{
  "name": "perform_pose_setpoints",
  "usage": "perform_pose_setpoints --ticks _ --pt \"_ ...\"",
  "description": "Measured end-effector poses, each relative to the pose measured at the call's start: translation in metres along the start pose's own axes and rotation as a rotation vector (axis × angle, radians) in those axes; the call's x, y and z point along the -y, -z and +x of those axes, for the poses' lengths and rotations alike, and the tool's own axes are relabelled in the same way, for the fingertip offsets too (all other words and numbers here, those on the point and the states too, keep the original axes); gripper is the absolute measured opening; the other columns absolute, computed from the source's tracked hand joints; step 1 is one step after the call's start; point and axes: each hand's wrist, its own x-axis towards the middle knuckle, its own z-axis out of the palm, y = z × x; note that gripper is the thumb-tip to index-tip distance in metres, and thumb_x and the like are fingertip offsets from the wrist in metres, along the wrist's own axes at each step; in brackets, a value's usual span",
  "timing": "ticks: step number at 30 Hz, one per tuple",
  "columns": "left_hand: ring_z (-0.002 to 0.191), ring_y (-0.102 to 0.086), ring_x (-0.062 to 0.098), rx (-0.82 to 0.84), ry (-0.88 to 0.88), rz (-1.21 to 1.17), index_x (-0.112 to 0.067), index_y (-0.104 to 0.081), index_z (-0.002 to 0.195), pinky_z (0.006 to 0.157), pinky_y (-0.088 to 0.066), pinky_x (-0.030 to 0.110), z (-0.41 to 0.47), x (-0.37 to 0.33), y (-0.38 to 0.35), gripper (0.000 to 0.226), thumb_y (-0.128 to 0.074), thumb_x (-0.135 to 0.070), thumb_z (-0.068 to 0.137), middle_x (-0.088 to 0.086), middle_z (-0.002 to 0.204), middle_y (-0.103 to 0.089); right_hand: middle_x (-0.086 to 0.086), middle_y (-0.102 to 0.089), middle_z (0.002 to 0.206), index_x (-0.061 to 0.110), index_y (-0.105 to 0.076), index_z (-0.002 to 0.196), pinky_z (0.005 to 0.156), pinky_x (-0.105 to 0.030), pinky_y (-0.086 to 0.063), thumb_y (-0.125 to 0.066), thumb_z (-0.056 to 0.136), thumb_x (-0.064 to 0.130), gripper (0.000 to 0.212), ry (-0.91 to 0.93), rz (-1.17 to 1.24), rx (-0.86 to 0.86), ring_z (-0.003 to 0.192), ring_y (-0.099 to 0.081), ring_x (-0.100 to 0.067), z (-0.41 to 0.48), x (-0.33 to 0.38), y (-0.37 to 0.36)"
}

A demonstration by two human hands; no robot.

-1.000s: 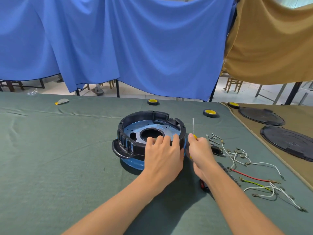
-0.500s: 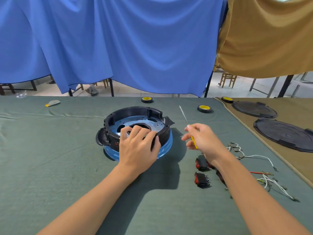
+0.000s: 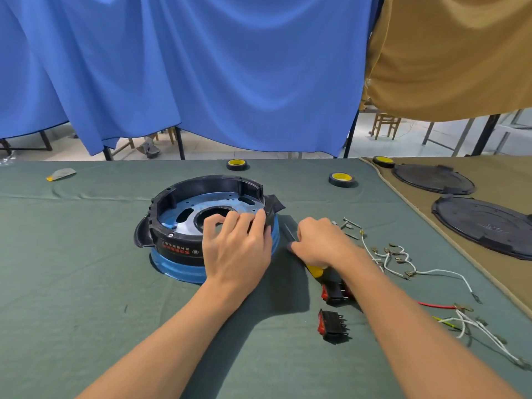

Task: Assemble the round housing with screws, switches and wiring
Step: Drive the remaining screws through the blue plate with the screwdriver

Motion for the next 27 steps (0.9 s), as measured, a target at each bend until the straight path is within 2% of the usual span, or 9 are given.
perform_pose_setpoints --ticks 3,7,11,15,19,22,24,27 --pt "0.075 -0.064 0.021 -0.009 0.038 -0.035 -0.017 -0.076 0.099 0.078 -0.035 0.038 0.001 -0.001 -0.003 0.022 -0.059 -0.029 0.092 -0.002 0.078 -0.071 -0.005 -0.067 0.082 0.015 -0.066 0.081 0.073 -0.034 -0.051 -0.059 0.092 0.041 0.028 0.023 0.09 -0.004 0.083 -0.063 -0.023 0.002 -0.019 0.03" --pt "0.073 -0.064 0.022 -0.027 0.046 -0.049 -0.017 -0.076 0.098 0.078 -0.033 0.037 0.002 -0.002 -0.004 0.022 -0.059 -0.029 0.091 -0.003 0.076 -0.07 0.007 -0.07 0.076 0.027 -0.069 0.075 0.055 -0.02 -0.04 -0.068 0.088 0.027 0.013 0.048 0.249 -0.095 0.07 -0.061 -0.006 -0.003 -0.057 0.059" --pt "0.073 -0.064 0.022 -0.017 0.052 -0.05 -0.017 -0.075 0.098 0.078 -0.032 0.038 0.002 -0.003 -0.002 0.022 -0.058 -0.029 0.091 -0.002 0.077 -0.07 0.004 -0.07 0.088 0.031 -0.071 0.075 0.064 -0.021 -0.043 -0.075 0.082 0.018 0.015 0.003 0.17 -0.066 0.081 -0.062 -0.01 0.0 -0.082 0.049" --pt "0.075 -0.064 0.022 0.012 0.057 -0.059 -0.017 -0.075 0.101 0.078 -0.033 0.038 0.001 -0.003 -0.001 0.023 -0.058 -0.029 0.09 -0.002 0.079 -0.071 0.003 -0.069 0.084 0.027 -0.074 0.077 0.061 -0.017 -0.043 -0.077 0.08 0.014 0.014 0.016 0.198 -0.069 0.076 -0.06 -0.003 0.009 -0.082 0.034" --pt "0.075 -0.064 0.022 0.025 0.062 -0.063 -0.017 -0.075 0.101 0.079 -0.033 0.038 0.002 -0.003 0.001 0.024 -0.057 -0.029 0.09 -0.002 0.079 -0.072 0.001 -0.068 0.084 0.021 -0.077 0.08 0.081 -0.035 -0.054 -0.077 0.08 0.01 0.01 -0.011 0.156 -0.103 0.094 -0.059 -0.018 0.014 -0.083 0.027" --pt "0.077 -0.064 0.022 0.046 0.067 -0.064 -0.017 -0.075 0.102 0.079 -0.033 0.038 0.002 -0.004 0.002 0.025 -0.057 -0.029 0.091 -0.002 0.079 -0.072 -0.007 -0.071 0.092 0.017 -0.077 0.083 0.086 -0.041 -0.054 -0.075 0.082 0.009 0.008 -0.023 0.11 -0.128 0.1 -0.058 -0.022 0.013 -0.082 0.026" --pt "0.078 -0.064 0.022 0.064 0.071 -0.066 -0.016 -0.075 0.103 0.08 -0.033 0.039 0.001 -0.004 0.003 0.025 -0.057 -0.03 0.091 -0.001 0.08 -0.072 -0.006 -0.07 0.095 0.018 -0.075 0.088 0.086 -0.037 -0.053 -0.07 0.086 0.011 0.009 0.012 0.093 -0.158 0.098 -0.06 -0.021 0.012 -0.078 0.029" --pt "0.076 -0.064 0.022 0.054 0.079 -0.059 -0.016 -0.075 0.1 0.08 -0.033 0.038 0.001 -0.004 0.005 0.023 -0.058 -0.028 0.09 -0.002 0.077 -0.07 0.003 -0.067 0.094 0.018 -0.074 0.099 0.079 -0.023 -0.047 -0.065 0.091 0.014 0.012 0.132 0.208 -0.268 0.084 -0.06 -0.009 0.006 -0.059 0.04"
